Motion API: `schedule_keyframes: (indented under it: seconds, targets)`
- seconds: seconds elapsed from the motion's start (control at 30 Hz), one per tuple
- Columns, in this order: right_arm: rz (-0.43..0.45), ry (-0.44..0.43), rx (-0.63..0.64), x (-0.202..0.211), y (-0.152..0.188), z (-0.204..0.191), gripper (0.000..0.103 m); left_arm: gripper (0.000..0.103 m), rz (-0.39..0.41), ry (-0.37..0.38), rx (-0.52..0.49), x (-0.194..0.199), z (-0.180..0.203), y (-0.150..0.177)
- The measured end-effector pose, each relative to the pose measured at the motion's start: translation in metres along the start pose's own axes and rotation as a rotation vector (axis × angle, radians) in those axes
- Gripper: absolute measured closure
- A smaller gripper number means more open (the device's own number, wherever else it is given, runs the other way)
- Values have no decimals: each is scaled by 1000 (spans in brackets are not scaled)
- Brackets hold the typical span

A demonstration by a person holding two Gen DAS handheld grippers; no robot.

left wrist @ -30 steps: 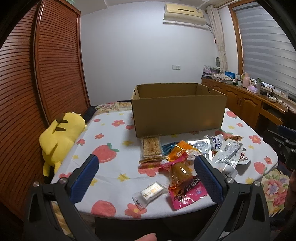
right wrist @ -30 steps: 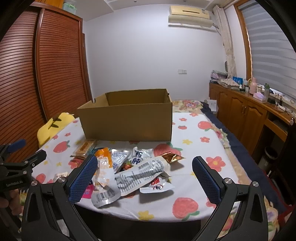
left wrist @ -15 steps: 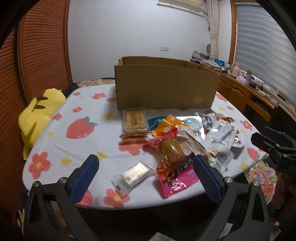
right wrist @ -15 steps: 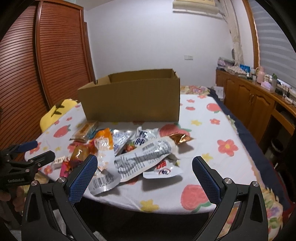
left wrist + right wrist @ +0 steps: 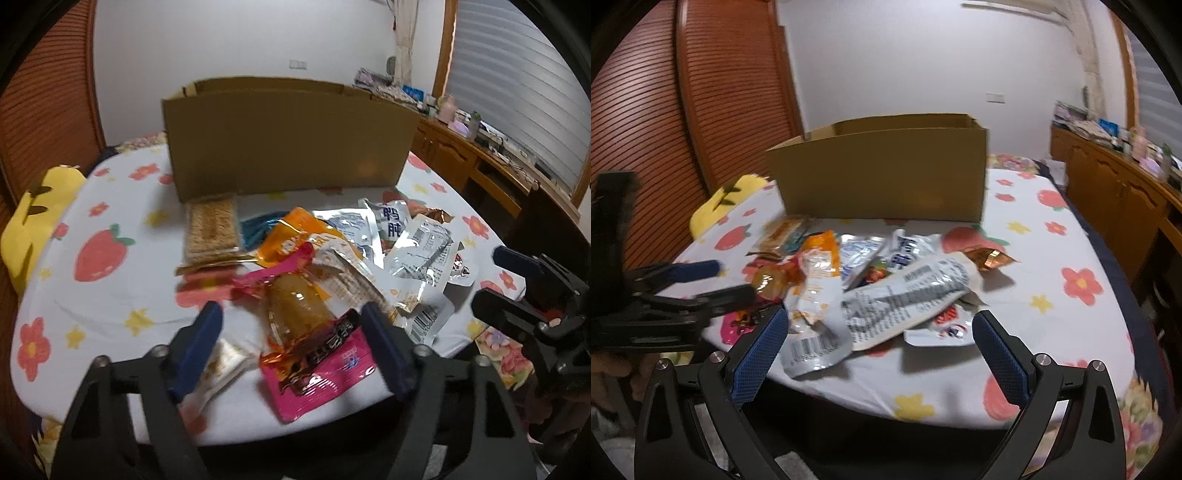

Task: Organize snacks
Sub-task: 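Grasp the pink-wrapped sausage with the left gripper while the right grasps the orange-white packet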

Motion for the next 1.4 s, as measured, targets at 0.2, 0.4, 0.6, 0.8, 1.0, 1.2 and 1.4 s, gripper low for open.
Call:
schedule_keyframes:
  seconds: [0.2,0.4,0.6,0.8,1.0,1.2,1.4]
  targets:
    - [-19,-41,49,-7,-8,-13,11,37,-80,25,13,-20,0,-2]
    - [-25,-47,70,-10,-13,-17,11,35,-155,86,65,-34,-2,-2]
    - [-36,-48,80,-13,-12,-17,11,43,-180,110,81,-42,-5,-5]
    - [-57,-60,111,-23,-16,-20,11,52,-162,120,96,-41,-11,-9]
    - [-138,-145,131,-49,-24,-29,20,57,-139,124,112,-40,-20,-8]
    - [-260,-217,147,-87,-23,-41,37,57,-120,138,130,-41,-26,-9]
    - [-329,-228,146,-104,-19,-43,45,57,-112,149,143,-39,-28,-8]
Point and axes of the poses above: each gripper's, at about its wrist camera, not at the fingertips, and x roughly against the way its jaws point, z to its right, y to its underside, the point moved 8 cm from there along -x, roughly the way its jaws point, and after that the axes turned 6 degrees about -y, right-handed, at the moved point
